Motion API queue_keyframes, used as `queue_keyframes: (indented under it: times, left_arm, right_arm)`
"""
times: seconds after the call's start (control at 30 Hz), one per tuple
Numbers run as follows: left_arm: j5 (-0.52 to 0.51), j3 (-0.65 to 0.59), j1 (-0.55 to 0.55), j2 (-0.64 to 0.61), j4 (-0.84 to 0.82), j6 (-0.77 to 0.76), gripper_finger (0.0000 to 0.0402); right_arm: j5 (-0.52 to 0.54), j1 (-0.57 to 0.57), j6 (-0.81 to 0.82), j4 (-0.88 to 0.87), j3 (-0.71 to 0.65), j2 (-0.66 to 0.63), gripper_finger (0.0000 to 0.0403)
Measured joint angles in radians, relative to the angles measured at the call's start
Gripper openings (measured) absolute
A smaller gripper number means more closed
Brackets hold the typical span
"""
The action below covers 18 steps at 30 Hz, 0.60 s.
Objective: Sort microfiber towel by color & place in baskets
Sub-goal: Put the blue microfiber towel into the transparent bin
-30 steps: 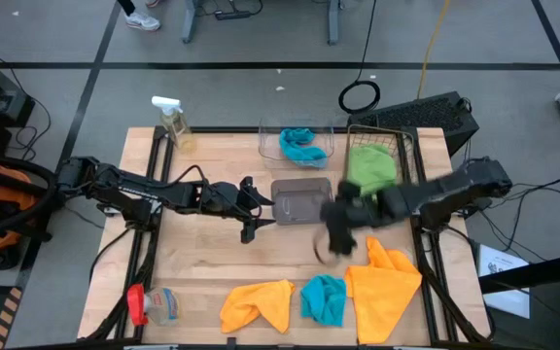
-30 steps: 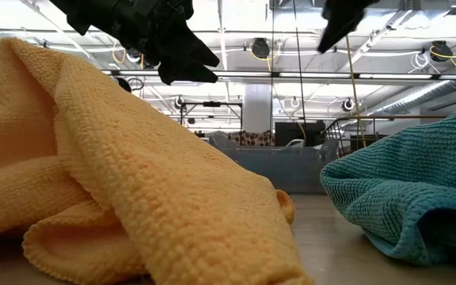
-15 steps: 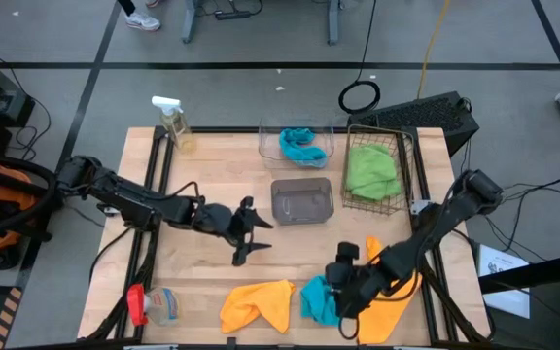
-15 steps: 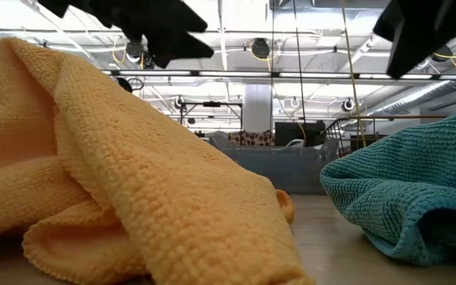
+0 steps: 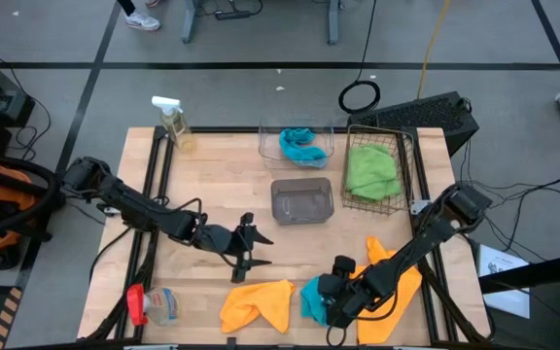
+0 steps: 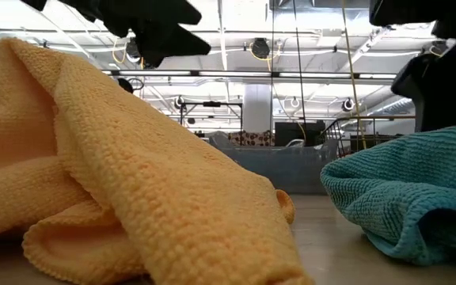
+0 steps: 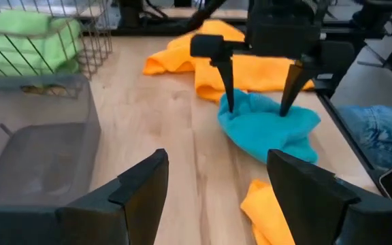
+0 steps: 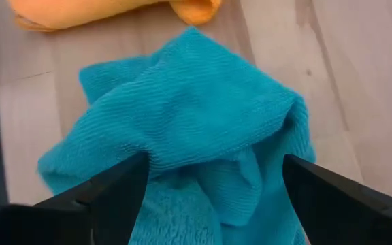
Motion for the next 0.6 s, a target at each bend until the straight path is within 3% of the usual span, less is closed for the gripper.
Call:
queue_keyframes:
  times: [0.33, 0.47, 0.6]
  left_arm:
    - [0.0, 0.0, -0.002, 0.066, 0.018, -0.046, 0.0255]
    - [0.0, 0.0, -0.006, 0.066, 0.01, -0.054, 0.0255]
    - [0.0, 0.0, -0.017, 0.066, 0.023, -0.026, 0.0255]
  right_arm:
    - [0.0, -0.013, 0.058, 0.0, 0.002, 0.086, 0.0313]
    - [-0.02, -0.022, 0.068, 0.006, 0.006, 0.115, 0.0271]
    - [-0.02, -0.032, 0.076, 0.012, 0.006, 0.115, 0.0197]
